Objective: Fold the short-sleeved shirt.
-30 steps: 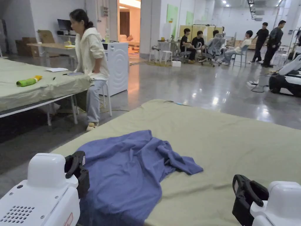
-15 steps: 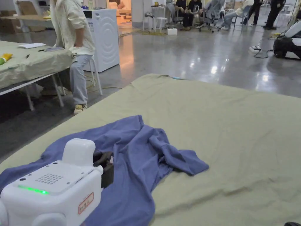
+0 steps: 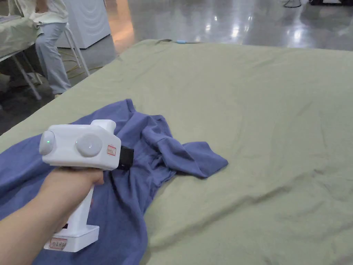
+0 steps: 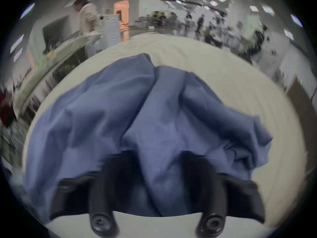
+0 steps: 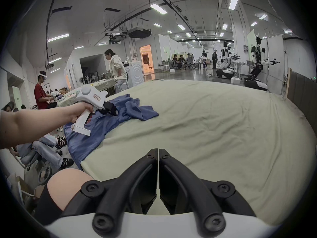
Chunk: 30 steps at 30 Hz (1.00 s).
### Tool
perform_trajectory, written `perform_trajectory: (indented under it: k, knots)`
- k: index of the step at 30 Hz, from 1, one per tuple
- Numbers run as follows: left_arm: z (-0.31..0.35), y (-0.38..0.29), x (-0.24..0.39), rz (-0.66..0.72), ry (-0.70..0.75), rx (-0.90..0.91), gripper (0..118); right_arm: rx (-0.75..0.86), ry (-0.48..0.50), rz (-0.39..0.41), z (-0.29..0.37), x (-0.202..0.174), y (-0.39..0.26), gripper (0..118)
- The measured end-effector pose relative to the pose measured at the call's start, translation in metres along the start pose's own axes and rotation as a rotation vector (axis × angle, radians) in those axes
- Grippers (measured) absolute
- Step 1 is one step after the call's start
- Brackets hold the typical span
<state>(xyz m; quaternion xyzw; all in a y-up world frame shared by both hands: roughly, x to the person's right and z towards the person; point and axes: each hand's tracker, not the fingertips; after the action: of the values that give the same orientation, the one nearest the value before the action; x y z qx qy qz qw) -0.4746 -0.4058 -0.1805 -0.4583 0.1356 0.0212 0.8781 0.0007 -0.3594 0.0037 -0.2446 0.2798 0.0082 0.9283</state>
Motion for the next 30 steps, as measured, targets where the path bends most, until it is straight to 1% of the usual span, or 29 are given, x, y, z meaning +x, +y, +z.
perform_trajectory:
  k: [1,2,3,5,6,7,9,11,14,16,17,21,23,25,26,28,29,30]
  knots:
    - [0.006,0.0,0.003,-0.025,0.031,0.101,26,-0.004,0.001,-0.002,0.0,0.001,-0.002,4]
    - [0.005,0.002,0.005,-0.047,0.032,0.088,0,-0.006,0.003,-0.003,0.0,0.002,-0.004,4]
    - [0.008,0.0,0.011,-0.057,0.038,0.092,0,-0.009,0.005,-0.006,0.001,0.003,-0.006,4]
    - [0.013,-0.002,0.017,-0.069,-0.029,0.074,0,-0.013,0.012,-0.015,0.004,0.005,-0.007,4]
    - [0.012,0.003,0.017,-0.077,-0.032,0.076,0,-0.011,0.013,-0.019,0.007,0.007,-0.008,4]
    - [0.022,0.006,0.022,-0.085,-0.022,0.102,0,-0.005,0.01,-0.022,0.01,0.007,-0.008,4]
    - [0.05,0.018,0.034,-0.106,-0.052,0.187,0,0.016,0.007,-0.031,0.019,0.009,-0.005,4]
    - [0.088,0.023,0.063,-0.138,-0.064,0.238,1,0.046,0.016,-0.048,0.029,0.012,-0.003,4]
    - [0.143,0.036,0.105,-0.162,-0.232,0.345,0,0.096,0.018,-0.073,0.046,0.014,0.004,4]
    - [0.183,0.044,0.147,-0.215,-0.327,0.429,0,0.128,0.012,-0.078,0.058,0.015,0.011,4]
    - [0.207,0.049,0.177,-0.254,-0.4,0.472,0,0.158,0.003,-0.08,0.069,0.017,0.014,4]
    - [0.265,0.061,0.279,-0.348,-0.643,0.52,1,0.251,-0.042,-0.103,0.111,0.025,0.023,4]
    - [0.282,0.06,0.335,-0.409,-0.751,0.502,0,0.287,-0.056,-0.127,0.136,0.031,0.026,4]
    - [0.289,0.051,0.394,-0.479,-0.811,0.489,0,0.311,-0.085,-0.132,0.159,0.036,0.026,4]
    - [0.288,0.043,0.423,-0.499,-0.847,0.459,0,0.323,-0.107,-0.125,0.17,0.038,0.026,4]
    - [0.282,0.024,0.476,-0.53,-0.945,0.34,0,0.336,-0.156,-0.111,0.189,0.043,0.024,4]
    - [0.275,0.009,0.505,-0.579,-0.987,0.291,0,0.34,-0.166,-0.106,0.198,0.046,0.022,4]
    - [0.266,-0.007,0.532,-0.625,-0.979,0.265,0,0.341,-0.185,-0.107,0.205,0.049,0.021,4]
